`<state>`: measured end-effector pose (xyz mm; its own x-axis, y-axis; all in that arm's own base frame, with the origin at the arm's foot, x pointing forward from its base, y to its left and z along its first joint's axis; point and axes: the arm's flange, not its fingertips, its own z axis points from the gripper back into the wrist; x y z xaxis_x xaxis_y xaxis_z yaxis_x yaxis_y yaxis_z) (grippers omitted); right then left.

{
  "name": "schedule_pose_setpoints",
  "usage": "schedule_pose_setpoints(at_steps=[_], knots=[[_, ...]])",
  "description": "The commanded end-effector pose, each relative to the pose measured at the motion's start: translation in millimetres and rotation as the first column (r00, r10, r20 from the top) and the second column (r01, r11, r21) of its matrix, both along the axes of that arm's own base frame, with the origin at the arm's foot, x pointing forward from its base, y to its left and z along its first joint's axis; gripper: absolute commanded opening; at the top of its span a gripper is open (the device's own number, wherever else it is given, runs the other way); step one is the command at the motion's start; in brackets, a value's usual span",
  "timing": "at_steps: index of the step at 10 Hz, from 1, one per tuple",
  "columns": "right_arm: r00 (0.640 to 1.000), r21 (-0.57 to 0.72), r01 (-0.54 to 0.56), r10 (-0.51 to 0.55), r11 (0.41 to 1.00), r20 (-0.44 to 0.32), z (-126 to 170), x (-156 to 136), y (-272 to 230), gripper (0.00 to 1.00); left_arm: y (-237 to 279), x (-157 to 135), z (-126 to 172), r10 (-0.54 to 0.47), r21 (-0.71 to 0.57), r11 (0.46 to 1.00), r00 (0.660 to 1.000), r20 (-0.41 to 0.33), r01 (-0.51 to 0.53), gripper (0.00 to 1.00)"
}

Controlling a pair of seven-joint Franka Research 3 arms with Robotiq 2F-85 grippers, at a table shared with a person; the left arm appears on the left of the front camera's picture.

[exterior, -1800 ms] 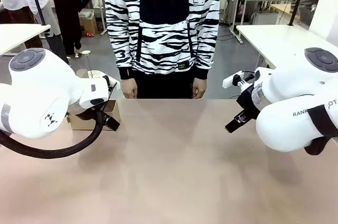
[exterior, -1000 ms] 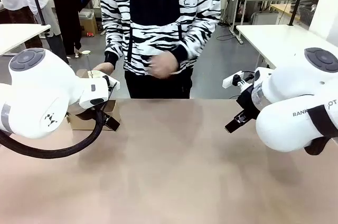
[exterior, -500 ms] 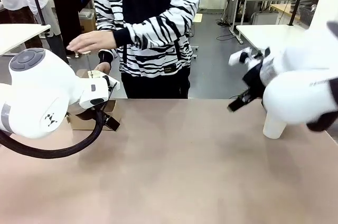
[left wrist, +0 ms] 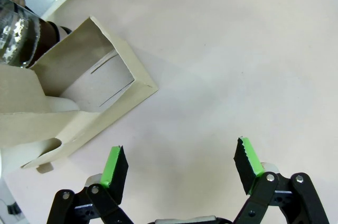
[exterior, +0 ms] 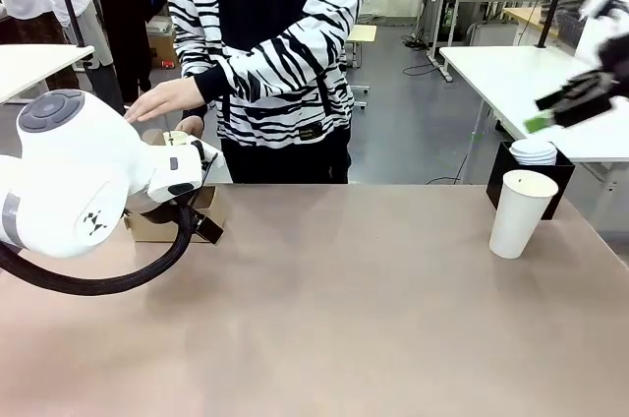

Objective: Pour a drink into a cup and package it in a carrier.
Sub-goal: Pick up the 600 ml Paper Cup and place it in the middle top area of the table.

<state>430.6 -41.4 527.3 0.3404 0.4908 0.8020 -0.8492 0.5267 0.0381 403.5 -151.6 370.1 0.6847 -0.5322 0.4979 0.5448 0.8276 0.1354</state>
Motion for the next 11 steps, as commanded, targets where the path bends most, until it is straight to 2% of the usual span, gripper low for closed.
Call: schedule_pose_setpoints(at_steps=[1,2,3,4,7,8,10,11], knots=[[0.991,0.125,-0.128,0.133,0.984,-0.034,-48,37,-43,1.00,0,0,0,-0.001,-0.001,1.000,1.000,0.000,0.001,1.00],[0.979,0.214,-0.198,0.201,0.956,0.008,-68,44,-56,1.00,0,0,0,-0.001,-0.001,1.000,1.000,0.000,0.001,1.00],[0.982,0.188,-0.185,0.190,0.965,-0.010,-78,44,-47,1.00,0,0,0,-0.001,-0.001,1.000,1.000,0.000,0.001,1.00],[0.994,0.153,-0.112,0.107,0.982,0.039,-47,6,-55,1.00,0,0,0,-0.001,-0.001,1.000,1.000,0.000,0.001,1.00],[0.994,0.153,-0.112,0.107,0.982,0.039,-47,6,-55,1.00,0,0,0,-0.001,-0.001,1.000,1.000,0.000,0.001,1.00],[0.992,0.166,-0.122,0.122,0.979,0.011,-66,14,-55,1.00,0,0,0,-0.001,-0.001,1.000,1.000,0.000,0.001,1.00],[0.999,0.318,-0.048,0.040,0.947,0.029,-111,32,-111,1.00,0,0,0,-0.001,-0.001,1.000,1.000,0.000,0.001,1.00],[0.997,0.362,-0.058,0.038,0.931,0.062,-136,34,-133,1.00,0,0,0,-0.001,-0.001,1.000,1.000,0.000,0.001,1.00]])
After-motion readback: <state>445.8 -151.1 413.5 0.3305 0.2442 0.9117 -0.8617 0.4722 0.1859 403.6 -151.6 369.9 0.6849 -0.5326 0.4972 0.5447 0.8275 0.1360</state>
